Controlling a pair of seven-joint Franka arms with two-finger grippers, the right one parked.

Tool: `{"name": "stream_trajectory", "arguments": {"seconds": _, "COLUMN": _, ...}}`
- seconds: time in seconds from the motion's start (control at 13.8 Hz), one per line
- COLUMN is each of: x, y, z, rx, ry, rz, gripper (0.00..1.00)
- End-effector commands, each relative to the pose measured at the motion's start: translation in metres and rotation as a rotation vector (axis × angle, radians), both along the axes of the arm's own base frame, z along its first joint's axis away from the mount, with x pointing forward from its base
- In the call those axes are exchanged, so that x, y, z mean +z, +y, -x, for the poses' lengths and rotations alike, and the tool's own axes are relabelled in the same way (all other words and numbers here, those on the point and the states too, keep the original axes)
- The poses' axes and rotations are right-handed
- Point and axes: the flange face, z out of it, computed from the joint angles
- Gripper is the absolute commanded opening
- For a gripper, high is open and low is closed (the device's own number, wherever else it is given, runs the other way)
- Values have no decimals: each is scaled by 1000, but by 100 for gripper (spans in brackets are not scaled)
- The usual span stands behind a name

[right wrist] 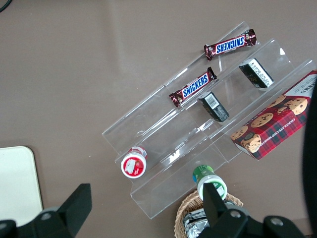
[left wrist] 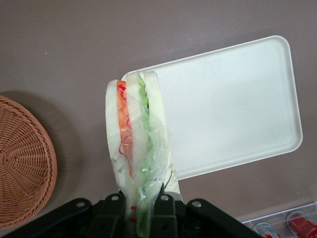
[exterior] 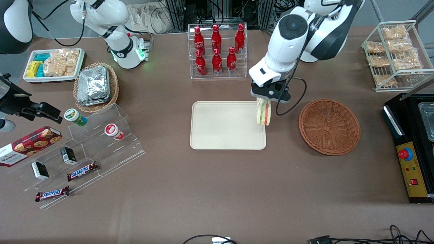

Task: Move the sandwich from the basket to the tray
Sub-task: 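Carry the held sandwich over to the cream tray, then lower the sandwich onto the tray and open the left gripper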

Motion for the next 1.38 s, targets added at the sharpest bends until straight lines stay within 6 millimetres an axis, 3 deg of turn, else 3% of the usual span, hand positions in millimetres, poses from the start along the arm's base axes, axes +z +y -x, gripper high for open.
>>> {"name": "stream_trajectory", "arguments": {"seconds": 0.0, "x": -32, "y": -21, "z": -9, "rx": 28, "ry": 27, "rz": 3, "gripper": 0}}
{"name": "stream_trajectory", "arguments": {"seconds": 0.29, "x": -92, "y": -48, "z": -1, "rx": 21, "ry": 18, "rz": -80, "gripper": 0}}
{"name": "stream_trajectory", "arguments": {"seconds": 0.58, "x": -136, "y": -52, "z": -3, "rx": 6, "ry": 41, "rz": -97, "gripper": 0}}
{"name": "stream_trajectory", "arguments": {"seconds": 0.87, "x": -165, "y": -61, "z": 8, "rx": 25, "ry": 21, "rz": -125, "gripper": 0}}
{"name": "stream_trajectory", "arguments": {"seconds": 1.3, "x": -196, "y": -57, "z": 23, "rx": -4, "ry": 26, "rz": -132, "gripper": 0}}
